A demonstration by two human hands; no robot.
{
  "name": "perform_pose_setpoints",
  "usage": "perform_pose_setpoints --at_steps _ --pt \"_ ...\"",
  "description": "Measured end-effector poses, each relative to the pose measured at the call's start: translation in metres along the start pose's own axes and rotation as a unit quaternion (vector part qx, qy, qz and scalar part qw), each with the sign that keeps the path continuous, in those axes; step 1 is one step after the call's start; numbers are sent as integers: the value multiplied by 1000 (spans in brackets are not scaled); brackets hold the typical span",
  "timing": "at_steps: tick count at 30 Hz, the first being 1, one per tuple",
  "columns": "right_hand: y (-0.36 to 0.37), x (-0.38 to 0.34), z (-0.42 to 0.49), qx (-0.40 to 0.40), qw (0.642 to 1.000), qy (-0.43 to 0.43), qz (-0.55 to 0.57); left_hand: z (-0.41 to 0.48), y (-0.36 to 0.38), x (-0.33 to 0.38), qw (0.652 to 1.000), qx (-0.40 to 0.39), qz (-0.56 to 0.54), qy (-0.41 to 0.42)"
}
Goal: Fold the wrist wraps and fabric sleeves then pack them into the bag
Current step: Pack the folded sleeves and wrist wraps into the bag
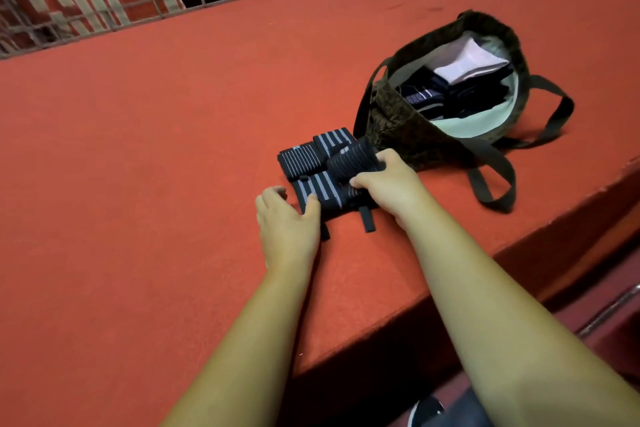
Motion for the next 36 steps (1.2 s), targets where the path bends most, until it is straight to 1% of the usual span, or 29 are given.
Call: perform_pose_setpoints --at_steps 2,3,5,6,9,10,13,15,18,20,22,24,26,27,28,29,30,31,32,33,34,36 --pt "-3 -5 -4 -21 999 -24 19 -5 -7 11 997 33 -42 59" --pt "-6 -8 -8 -24 999 -39 19 -7 -10 20 993 37 -73 88" --pt "-15 -18 -16 -24 997 -74 23 -6 -7 40 983 4 -134 126" --pt "-20 -24 -19 -25 995 -95 30 -4 -2 50 978 -26 -165 127" --pt "-42 -42 -28 -25 988 -142 47 6 15 86 953 -127 -264 83" --pt "-49 -46 -29 -25 986 -156 51 12 20 98 944 -155 -282 76" --pt "-74 -51 -30 -5 981 -180 76 24 37 134 913 -235 -321 90" --pt "-92 -52 -28 11 975 -192 110 31 47 149 892 -257 -360 86" --pt "-111 -50 -16 8 959 -207 191 44 57 170 872 -256 -409 75" --pt "-122 -50 -6 8 956 -205 207 51 60 191 871 -247 -418 81" --pt "-137 -51 4 33 952 -209 221 61 58 217 893 -224 -369 126" --pt "-156 -51 11 82 935 -218 267 71 47 242 923 -170 -277 207" --pt "-173 -45 16 136 912 -223 316 84 37 262 944 -83 -131 291" --pt "-179 -44 18 155 903 -227 330 92 37 270 949 -54 -48 307" --pt "-184 -42 20 166 896 -231 342 101 43 275 952 -57 34 297" --pt "-187 -41 22 173 889 -233 354 112 54 277 951 -85 116 274" --pt "-189 -40 25 176 884 -234 365 122 67 276 941 -131 190 246" --pt "-189 -39 28 178 880 -233 374 128 79 273 928 -182 240 220" --pt "-189 -40 30 178 877 -234 379 132 87 270 917 -224 261 200" --pt "-188 -41 33 177 875 -238 382 134 91 270 912 -249 267 189" --pt "-186 -44 36 174 876 -241 381 135 92 272 911 -254 263 191" --pt "-177 -49 42 170 882 -243 367 138 84 279 921 -234 239 202"
Point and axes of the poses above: each hand's wrist, its own z-axis towards the middle knuckle, its own y-axis out of the palm, x = y × z, the point moved 9 cm from there along z, towards the middle knuckle, and after that the axes turned 10 degrees about -x, right-handed, at the moved point
